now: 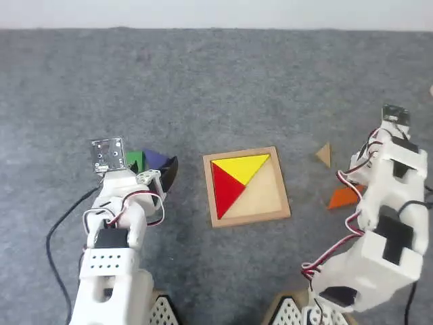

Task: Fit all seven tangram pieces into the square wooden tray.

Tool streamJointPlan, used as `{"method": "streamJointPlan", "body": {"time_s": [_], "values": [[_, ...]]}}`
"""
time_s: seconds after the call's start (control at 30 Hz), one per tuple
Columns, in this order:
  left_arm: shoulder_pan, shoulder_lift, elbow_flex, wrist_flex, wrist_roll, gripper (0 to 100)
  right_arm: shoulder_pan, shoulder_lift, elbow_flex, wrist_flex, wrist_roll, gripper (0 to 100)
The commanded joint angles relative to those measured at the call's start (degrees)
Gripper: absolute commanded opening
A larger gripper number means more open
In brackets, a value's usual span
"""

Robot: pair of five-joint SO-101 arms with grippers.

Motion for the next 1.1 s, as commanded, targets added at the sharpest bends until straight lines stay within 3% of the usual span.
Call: {"method": "streamJointPlan", "body": {"time_s": [0.0, 0.1, 0.27, 0.43, 0.53, 0.67, 1.07], "values": [[0.44, -1.41, -0.66, -0.26, -0.88, 31, 2.77, -0.48, -2.99, -0.66, -1.76, 26.9], [0.35, -1.41, -0.66, -0.26, -1.23, 31, 0.66, -2.15, -2.46, 2.24, -5.89, 26.9], [0.35, -1.41, -0.22, -0.26, -3.6, 31, -2.59, -7.69, 0.88, 6.11, -5.8, 23.9], [0.35, -1.41, 1.45, -0.18, -3.69, 31, -2.07, -16.48, 7.3, 5.67, -5.36, 20.1], [0.35, -1.41, 3.47, -0.18, -3.69, 31, -3.82, -19.3, 15.38, -1.01, -2.37, 19.9], [0.26, -1.41, 4.35, -0.18, -3.69, 31, -2.86, -17.36, 19.52, -8.75, 0.79, 20.2], [0.26, -1.41, 4.35, -0.18, -3.69, 31, -3.03, -0.4, 4.84, 3.56, 4.31, 20.2]]}}
